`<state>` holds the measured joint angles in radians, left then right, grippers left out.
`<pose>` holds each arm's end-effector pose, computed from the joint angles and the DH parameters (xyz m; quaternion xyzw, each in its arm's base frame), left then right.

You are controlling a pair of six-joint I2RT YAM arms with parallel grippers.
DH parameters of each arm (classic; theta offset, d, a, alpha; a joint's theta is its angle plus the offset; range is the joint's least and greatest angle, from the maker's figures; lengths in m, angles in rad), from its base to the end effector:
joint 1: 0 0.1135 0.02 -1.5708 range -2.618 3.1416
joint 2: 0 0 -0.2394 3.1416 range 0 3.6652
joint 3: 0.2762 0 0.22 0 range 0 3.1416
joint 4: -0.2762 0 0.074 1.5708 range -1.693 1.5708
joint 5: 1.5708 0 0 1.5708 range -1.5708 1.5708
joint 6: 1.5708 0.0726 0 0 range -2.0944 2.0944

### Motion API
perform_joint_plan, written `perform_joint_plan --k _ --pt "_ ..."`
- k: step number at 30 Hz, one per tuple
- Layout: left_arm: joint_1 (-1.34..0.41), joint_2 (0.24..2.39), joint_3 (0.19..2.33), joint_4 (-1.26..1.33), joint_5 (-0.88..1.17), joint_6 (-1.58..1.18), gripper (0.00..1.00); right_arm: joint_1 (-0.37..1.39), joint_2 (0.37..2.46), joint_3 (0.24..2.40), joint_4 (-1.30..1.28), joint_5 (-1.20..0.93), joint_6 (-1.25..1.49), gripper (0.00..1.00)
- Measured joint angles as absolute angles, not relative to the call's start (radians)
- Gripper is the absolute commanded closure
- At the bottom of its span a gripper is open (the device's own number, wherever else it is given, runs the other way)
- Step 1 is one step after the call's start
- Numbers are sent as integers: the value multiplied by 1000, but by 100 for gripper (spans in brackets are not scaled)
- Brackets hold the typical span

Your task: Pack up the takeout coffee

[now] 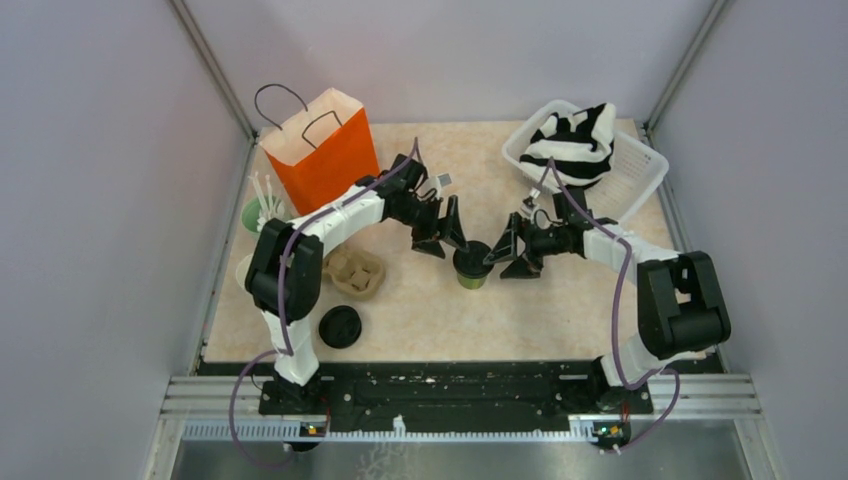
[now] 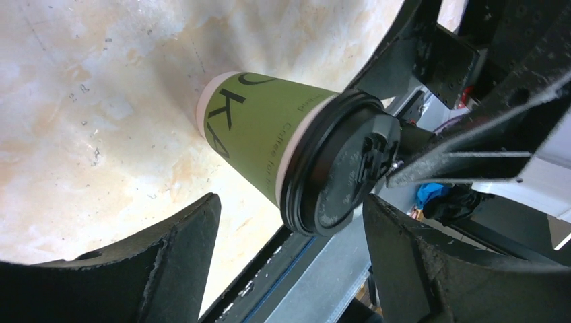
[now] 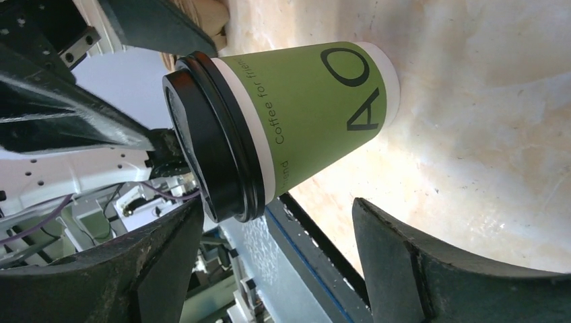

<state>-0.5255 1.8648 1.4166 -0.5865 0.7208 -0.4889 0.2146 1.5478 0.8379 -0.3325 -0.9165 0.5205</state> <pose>0.2976 -0.2280 0.1945 0.1099 0.9005 -0.4176 0.0515 0.2552 0.1146 0.1583 0.0177 0.8732 0.4827 0.0651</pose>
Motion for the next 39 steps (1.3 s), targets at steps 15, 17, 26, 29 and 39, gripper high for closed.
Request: perform_joint_plan --k 15,17,26,29,39 --pt "-525 1941 1406 -507 791 -516 41 242 1556 750 -167 -955 589 30" --pt "-525 1925 1369 -467 805 -529 41 241 1567 731 -131 -980 596 30" --pt "-516 1880 1291 -419 826 -543 26 220 1566 722 -123 -1000 593 25" --pt "-516 1880 1311 -463 796 -525 17 220 1547 753 -176 -970 577 20" --pt "-515 1865 1361 -549 739 -500 14 233 1533 868 -270 -900 567 15"
